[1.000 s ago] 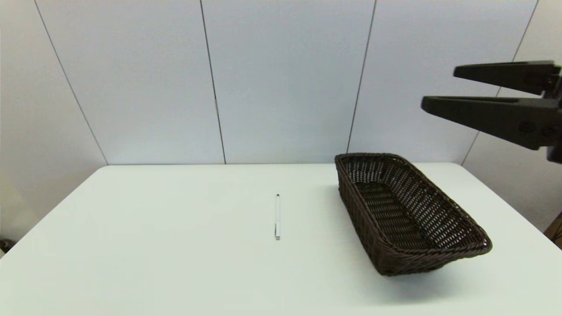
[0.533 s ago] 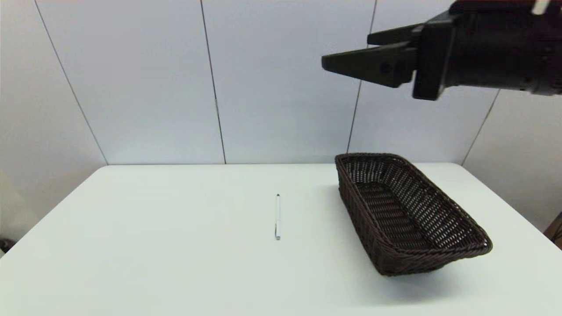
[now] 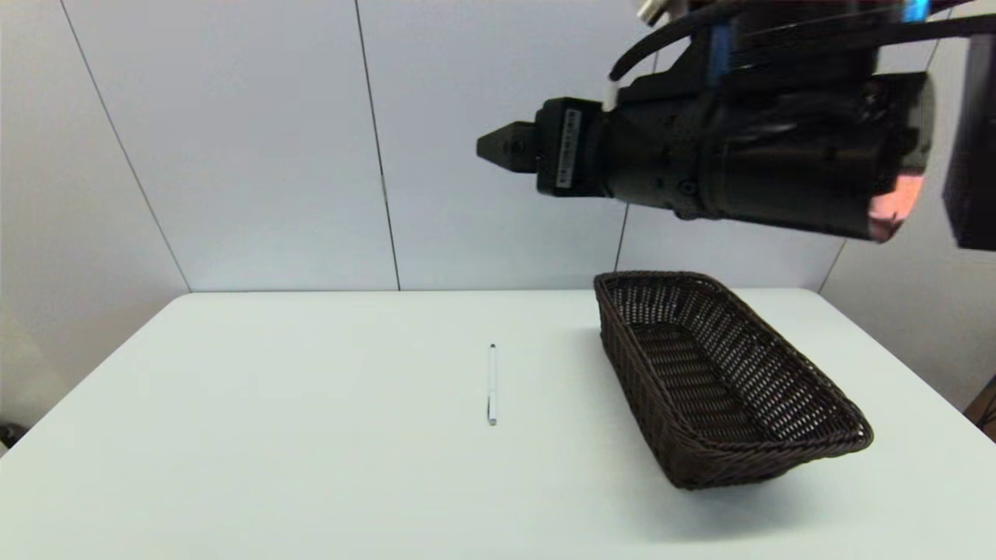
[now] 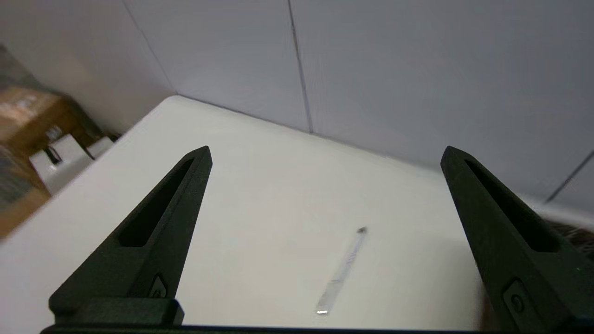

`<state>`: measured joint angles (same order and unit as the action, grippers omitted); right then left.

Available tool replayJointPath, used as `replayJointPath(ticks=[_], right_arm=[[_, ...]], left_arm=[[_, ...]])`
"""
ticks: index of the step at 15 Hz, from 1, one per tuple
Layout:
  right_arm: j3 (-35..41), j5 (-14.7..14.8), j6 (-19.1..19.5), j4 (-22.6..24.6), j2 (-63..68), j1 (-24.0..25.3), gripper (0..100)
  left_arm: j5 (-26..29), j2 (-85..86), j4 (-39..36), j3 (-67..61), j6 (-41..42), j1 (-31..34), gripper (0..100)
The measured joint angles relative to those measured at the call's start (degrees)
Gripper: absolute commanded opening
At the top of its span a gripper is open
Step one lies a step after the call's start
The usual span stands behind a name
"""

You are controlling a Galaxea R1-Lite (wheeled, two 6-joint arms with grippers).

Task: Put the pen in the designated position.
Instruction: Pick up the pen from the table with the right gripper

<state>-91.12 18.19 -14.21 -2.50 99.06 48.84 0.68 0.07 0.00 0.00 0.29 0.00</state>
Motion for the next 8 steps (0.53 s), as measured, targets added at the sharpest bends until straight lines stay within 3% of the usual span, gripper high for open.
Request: replayJointPath(ticks=[4, 8], right_arm=[[-3.74, 7.24, -11.97, -8.02, 6.18, 3.78, 100], [-6.86, 13.92, -16.52, -14.84, 13.03, 4.3, 100]], left_arm=[[0.02, 0.0, 0.0, 0.0, -0.05, -0.02, 100], [0.0, 0.0, 0.0, 0.0, -0.02, -0.02, 100]])
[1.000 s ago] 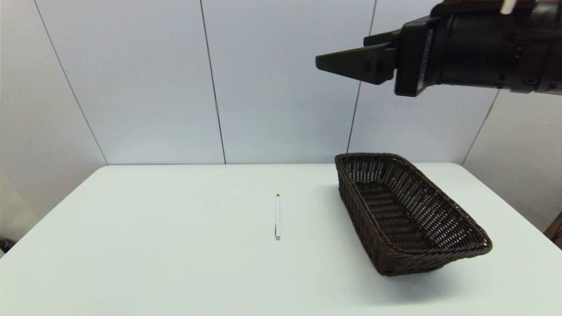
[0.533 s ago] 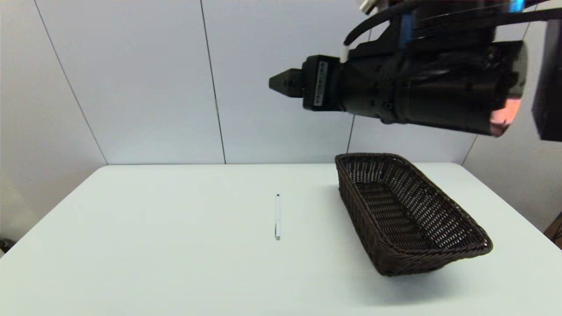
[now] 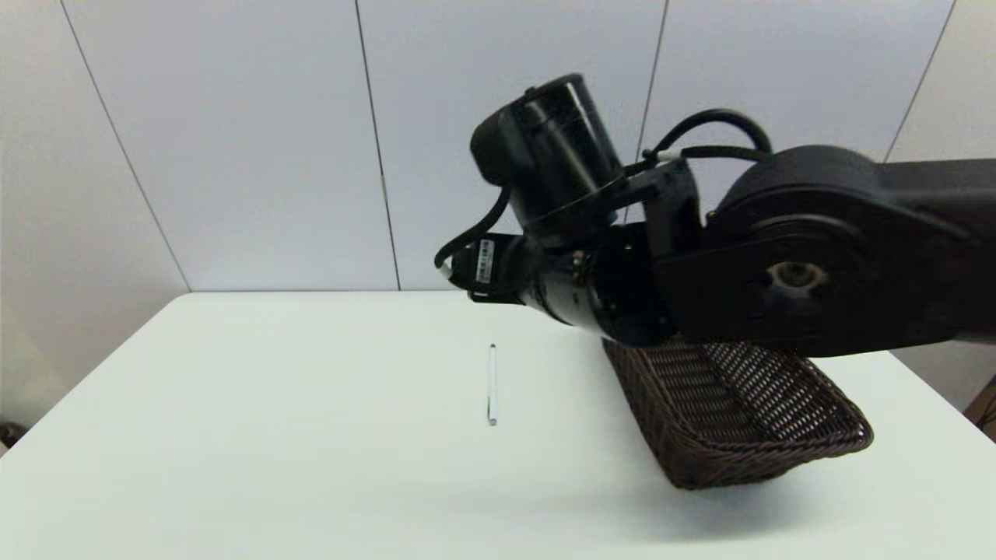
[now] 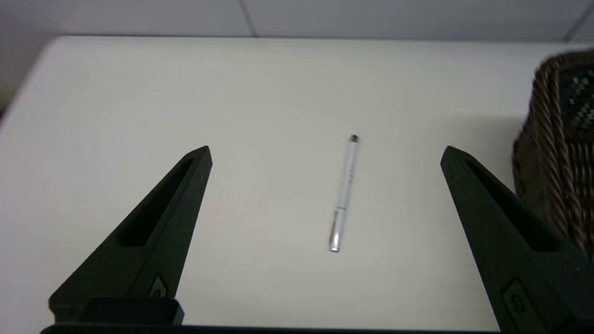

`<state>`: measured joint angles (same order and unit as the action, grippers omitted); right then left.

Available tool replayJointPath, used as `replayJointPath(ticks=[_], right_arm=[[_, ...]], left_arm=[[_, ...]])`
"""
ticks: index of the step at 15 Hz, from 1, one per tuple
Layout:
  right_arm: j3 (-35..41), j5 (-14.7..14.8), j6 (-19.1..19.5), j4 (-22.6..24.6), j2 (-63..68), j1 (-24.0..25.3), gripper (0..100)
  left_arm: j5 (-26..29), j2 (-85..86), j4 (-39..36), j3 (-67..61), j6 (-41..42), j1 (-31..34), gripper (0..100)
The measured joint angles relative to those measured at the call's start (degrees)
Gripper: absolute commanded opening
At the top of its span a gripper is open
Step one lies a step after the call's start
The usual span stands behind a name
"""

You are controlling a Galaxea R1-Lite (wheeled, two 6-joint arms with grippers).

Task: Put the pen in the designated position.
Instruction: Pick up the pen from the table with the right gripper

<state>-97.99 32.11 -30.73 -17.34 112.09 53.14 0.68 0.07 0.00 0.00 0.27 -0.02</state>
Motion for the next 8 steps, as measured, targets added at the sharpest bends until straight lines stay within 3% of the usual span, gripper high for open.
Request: replayJointPath(ticks=[3, 8], right_arm=[[-2.23, 2.8, -1.38, -0.13, 5.3, -0.16, 100], [-3.55, 3.04, 1.13, 1.29, 13.2, -1.29, 100]], left_arm=[[0.02, 0.0, 0.0, 0.0, -0.02, 0.0, 100], [0.0, 0.0, 0.0, 0.0, 0.0, 0.0, 100]])
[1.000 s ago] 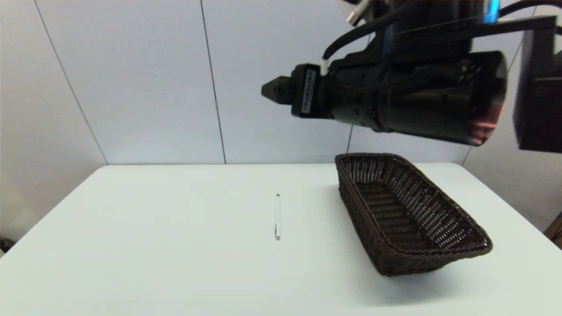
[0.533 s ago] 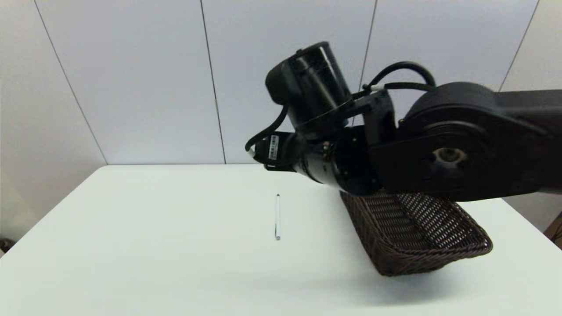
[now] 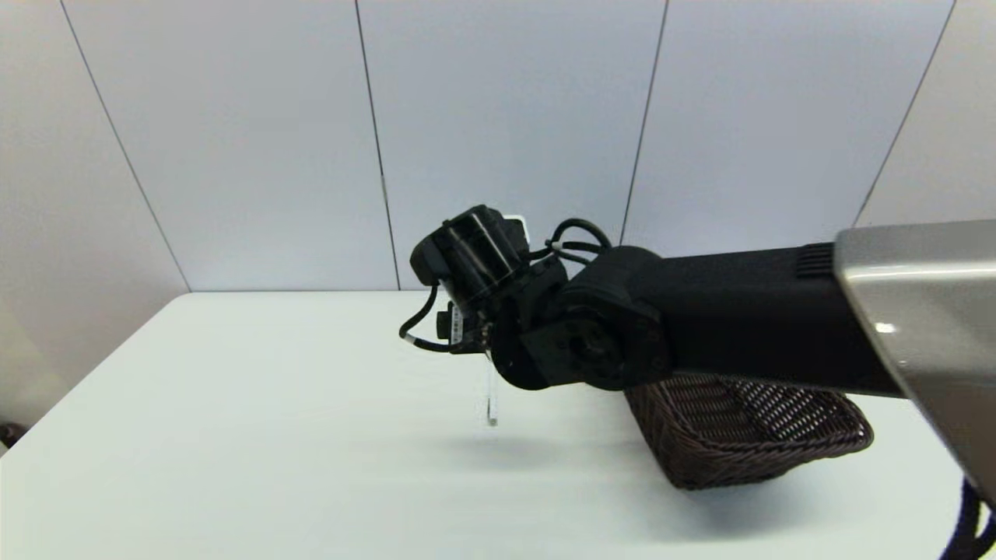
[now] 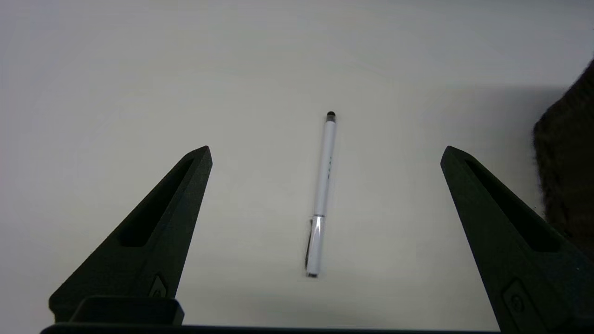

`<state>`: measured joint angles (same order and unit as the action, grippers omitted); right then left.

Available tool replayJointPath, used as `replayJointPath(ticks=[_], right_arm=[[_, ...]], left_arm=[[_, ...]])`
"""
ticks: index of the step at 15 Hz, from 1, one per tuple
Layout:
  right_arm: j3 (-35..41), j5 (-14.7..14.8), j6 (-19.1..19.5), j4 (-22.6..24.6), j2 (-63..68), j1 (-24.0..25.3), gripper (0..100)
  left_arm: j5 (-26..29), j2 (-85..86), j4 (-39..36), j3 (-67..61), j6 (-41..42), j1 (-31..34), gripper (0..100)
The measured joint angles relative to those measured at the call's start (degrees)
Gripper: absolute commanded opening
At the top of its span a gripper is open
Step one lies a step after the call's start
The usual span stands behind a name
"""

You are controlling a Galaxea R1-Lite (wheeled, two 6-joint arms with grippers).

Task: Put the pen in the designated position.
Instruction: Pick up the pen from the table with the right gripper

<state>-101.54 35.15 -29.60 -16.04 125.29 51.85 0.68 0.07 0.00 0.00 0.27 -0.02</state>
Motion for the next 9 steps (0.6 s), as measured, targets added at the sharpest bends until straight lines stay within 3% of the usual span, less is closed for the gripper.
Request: replayJointPath(ticks=[9], right_arm=[[-4.72, 0.68, -2.17, 2.1, 11.25, -2.82, 100]], left_arm=[[0.0, 0.0, 0.0, 0.0, 0.0, 0.0, 100]])
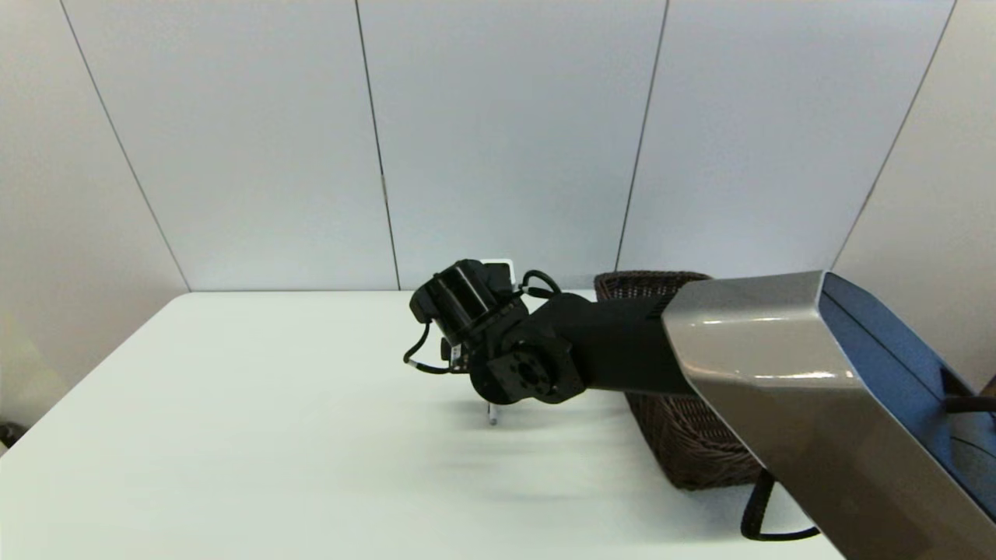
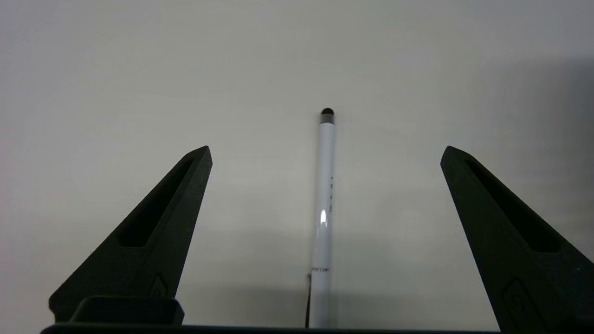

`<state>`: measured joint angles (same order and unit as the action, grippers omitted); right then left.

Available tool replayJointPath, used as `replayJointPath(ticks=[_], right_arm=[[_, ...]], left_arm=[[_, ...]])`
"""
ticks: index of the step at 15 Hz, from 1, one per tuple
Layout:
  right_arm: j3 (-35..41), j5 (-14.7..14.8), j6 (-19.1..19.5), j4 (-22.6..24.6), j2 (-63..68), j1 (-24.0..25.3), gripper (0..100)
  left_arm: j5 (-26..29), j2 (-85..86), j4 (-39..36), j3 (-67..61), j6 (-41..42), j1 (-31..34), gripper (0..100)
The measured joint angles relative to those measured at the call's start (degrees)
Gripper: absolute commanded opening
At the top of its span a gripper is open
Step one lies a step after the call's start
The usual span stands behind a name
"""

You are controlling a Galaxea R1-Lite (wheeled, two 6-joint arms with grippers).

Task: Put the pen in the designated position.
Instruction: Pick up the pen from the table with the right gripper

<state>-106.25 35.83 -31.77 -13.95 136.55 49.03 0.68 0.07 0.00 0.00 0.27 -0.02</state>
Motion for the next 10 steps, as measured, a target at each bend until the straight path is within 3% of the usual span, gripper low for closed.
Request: replayJointPath(ticks=[5, 10], right_arm=[[-0.35, -0.02, -3.34, -0.33, 3.25, 0.09, 100], [-1.79, -0.06, -3.47, -0.33, 5.33, 0.57, 100]], left_arm=[[0.0, 0.0, 0.0, 0.0, 0.0, 0.0, 100], [0.02, 0.0, 0.0, 0.0, 0.0, 0.0, 100]])
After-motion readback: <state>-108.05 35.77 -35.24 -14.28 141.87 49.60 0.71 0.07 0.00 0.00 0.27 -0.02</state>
